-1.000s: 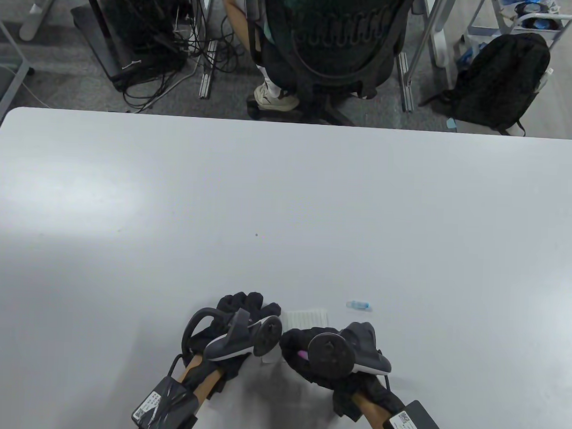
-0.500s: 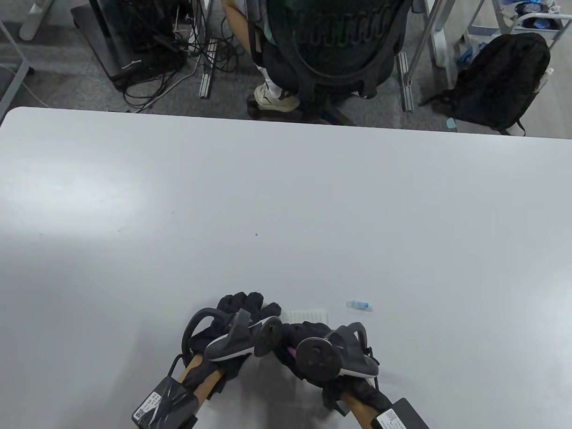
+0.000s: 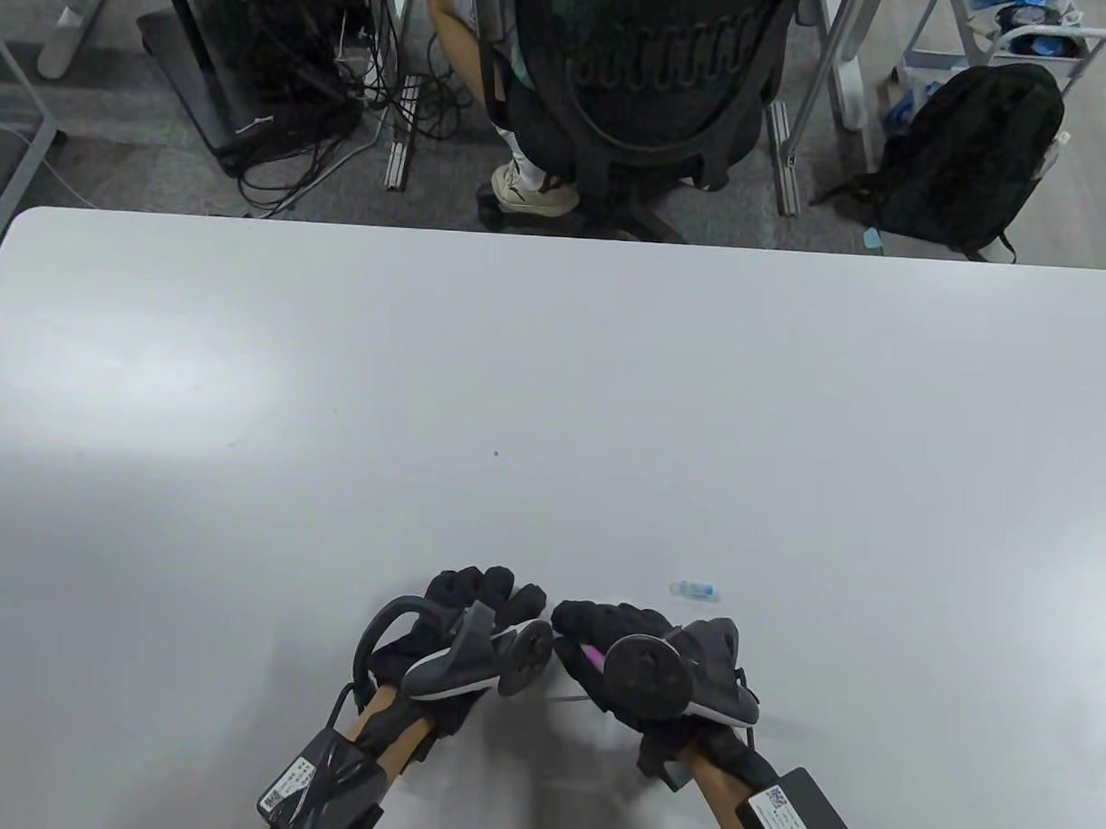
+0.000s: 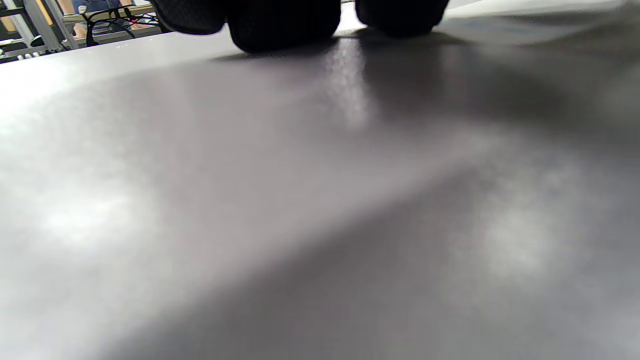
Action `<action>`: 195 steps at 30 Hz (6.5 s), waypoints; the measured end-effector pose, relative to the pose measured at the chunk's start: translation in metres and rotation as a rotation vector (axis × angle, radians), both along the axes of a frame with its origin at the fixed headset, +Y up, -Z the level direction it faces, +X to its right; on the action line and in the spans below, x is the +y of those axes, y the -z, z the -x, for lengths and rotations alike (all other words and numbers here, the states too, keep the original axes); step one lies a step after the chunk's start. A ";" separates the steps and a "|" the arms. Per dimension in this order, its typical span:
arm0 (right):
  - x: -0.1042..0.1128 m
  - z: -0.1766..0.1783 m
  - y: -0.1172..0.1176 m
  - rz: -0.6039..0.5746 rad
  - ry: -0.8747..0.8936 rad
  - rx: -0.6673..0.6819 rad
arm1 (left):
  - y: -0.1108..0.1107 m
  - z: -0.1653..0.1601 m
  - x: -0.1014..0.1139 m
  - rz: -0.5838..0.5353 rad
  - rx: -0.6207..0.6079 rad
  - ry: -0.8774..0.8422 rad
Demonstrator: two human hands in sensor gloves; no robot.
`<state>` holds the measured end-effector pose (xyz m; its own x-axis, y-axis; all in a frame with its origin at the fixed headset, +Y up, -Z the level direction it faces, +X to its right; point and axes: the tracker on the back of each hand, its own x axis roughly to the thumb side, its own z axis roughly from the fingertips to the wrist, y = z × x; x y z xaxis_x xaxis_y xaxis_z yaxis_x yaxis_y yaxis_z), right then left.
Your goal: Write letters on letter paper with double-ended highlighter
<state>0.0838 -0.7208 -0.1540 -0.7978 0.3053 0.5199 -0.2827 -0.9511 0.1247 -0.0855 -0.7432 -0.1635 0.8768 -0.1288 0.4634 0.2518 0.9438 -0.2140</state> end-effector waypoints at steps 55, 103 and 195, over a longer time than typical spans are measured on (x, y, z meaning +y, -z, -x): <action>-0.002 -0.007 -0.017 0.059 -0.005 0.073 | 0.000 -0.003 0.001 -0.004 0.008 -0.036; 0.001 -0.029 -0.002 -0.005 -0.072 -0.093 | -0.009 -0.017 -0.003 0.008 -0.102 0.112; 0.031 -0.029 -0.029 -0.310 -0.229 -0.016 | -0.032 0.011 0.041 -0.028 0.004 -0.161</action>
<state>0.1131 -0.6896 -0.1250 -0.8359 -0.0509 0.5466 -0.0586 -0.9817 -0.1811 -0.0962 -0.7026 -0.1317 0.8891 0.0010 0.4577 0.0959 0.9774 -0.1883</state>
